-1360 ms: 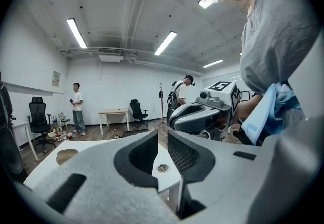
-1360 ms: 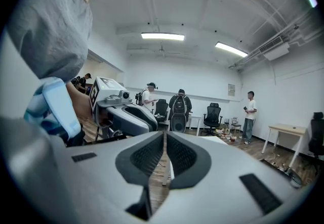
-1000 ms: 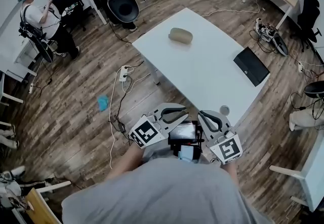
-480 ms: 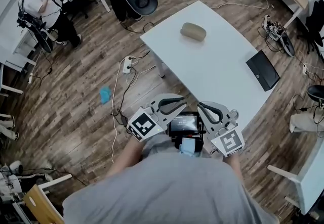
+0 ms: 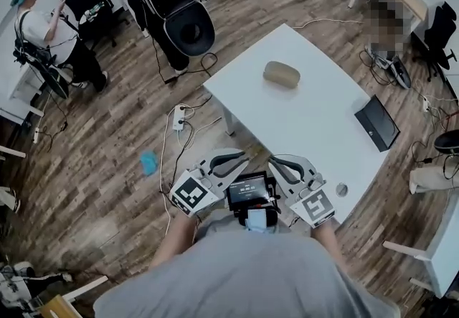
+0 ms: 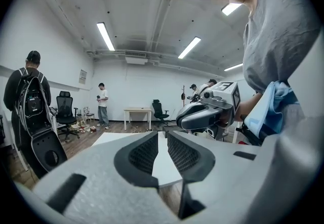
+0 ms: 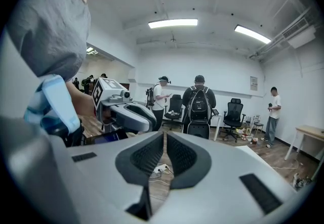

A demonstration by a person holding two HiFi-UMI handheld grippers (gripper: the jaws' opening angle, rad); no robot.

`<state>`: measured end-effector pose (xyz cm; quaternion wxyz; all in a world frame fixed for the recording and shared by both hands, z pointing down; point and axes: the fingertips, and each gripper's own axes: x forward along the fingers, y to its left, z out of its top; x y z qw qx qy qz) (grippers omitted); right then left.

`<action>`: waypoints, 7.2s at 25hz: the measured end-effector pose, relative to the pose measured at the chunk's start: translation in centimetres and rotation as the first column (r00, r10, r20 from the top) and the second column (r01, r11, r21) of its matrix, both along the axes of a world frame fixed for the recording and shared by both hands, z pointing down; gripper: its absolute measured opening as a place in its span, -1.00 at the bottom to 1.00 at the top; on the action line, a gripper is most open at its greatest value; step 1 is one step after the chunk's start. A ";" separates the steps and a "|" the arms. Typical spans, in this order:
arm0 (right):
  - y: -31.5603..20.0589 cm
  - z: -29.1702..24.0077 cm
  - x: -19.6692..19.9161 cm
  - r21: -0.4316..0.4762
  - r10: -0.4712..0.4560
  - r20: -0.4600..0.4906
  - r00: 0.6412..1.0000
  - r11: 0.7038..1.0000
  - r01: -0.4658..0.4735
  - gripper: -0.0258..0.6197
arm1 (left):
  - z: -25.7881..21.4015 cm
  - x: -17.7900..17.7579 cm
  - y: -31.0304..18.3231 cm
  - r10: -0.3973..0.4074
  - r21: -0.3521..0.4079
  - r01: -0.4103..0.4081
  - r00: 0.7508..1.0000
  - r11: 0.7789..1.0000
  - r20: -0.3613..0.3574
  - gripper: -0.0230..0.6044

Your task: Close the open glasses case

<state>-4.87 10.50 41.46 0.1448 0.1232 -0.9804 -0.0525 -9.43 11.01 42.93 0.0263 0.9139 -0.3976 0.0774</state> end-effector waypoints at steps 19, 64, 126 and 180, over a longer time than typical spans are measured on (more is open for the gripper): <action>-12.4 1.9 -0.8 -0.061 0.213 0.020 0.977 0.975 -0.212 -0.81 | 2.2 -4.0 -10.9 0.108 -0.079 -0.107 0.994 0.991 0.012 -0.71; -36.4 24.0 -0.8 0.059 0.138 -0.690 0.710 0.989 -0.134 -0.81 | 7.3 -8.2 -29.4 0.210 -0.229 -0.178 0.969 0.957 0.128 -0.71; -37.3 20.4 -0.7 -0.045 0.220 -0.596 0.773 0.951 -0.306 -0.36 | 21.0 -4.2 -36.6 0.390 -0.378 -0.190 0.721 0.906 0.572 -0.32; -35.0 25.9 -0.8 -0.057 0.125 -0.726 0.676 0.969 -0.240 -0.24 | 25.6 -4.1 -35.0 0.468 -0.420 -0.230 0.596 0.878 0.653 -0.28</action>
